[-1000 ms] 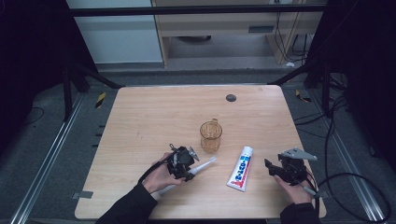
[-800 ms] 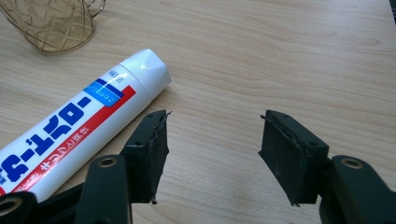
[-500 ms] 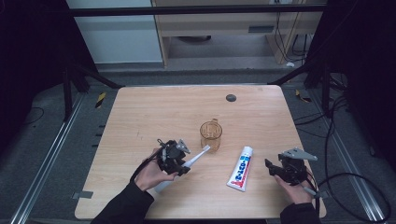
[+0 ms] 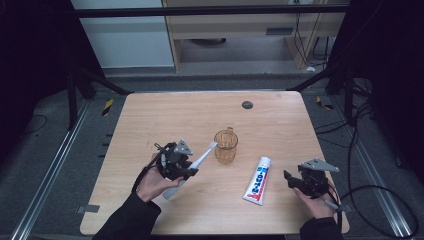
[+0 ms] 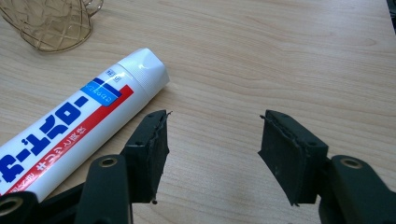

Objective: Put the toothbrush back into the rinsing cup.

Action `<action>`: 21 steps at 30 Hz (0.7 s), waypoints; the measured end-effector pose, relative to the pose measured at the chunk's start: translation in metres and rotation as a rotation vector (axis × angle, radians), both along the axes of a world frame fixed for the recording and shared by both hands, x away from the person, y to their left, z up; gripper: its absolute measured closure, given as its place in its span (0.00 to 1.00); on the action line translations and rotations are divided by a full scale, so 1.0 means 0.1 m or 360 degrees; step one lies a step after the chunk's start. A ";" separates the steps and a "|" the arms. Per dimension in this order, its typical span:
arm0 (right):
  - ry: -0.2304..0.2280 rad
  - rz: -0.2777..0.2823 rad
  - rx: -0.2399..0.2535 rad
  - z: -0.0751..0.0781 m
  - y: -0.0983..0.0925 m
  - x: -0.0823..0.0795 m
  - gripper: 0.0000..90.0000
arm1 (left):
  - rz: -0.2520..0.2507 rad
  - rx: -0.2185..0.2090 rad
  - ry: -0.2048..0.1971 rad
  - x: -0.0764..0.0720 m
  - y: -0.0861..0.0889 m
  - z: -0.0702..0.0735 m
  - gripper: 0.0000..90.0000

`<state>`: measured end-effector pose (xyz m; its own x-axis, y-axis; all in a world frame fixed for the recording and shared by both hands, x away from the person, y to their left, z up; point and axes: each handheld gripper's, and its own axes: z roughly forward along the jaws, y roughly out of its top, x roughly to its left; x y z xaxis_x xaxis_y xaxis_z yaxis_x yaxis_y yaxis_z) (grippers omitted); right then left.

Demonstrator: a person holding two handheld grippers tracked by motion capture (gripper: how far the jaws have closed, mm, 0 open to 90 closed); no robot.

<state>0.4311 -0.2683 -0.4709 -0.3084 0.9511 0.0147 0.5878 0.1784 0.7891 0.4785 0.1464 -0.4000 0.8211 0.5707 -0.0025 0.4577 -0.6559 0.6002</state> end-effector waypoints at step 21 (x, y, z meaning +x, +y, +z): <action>-0.0024 -0.0018 -0.0010 -0.01 0.01 0.00 0.46 | 0.0304 -0.0318 -0.0384 0.16 0.16 0.32 0.74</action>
<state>0.4315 -0.2676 -0.4718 -0.2977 0.9547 0.0041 0.5777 0.1767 0.7969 0.4946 0.1628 -0.3676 0.6904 0.7216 0.0516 0.3902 -0.4314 0.8134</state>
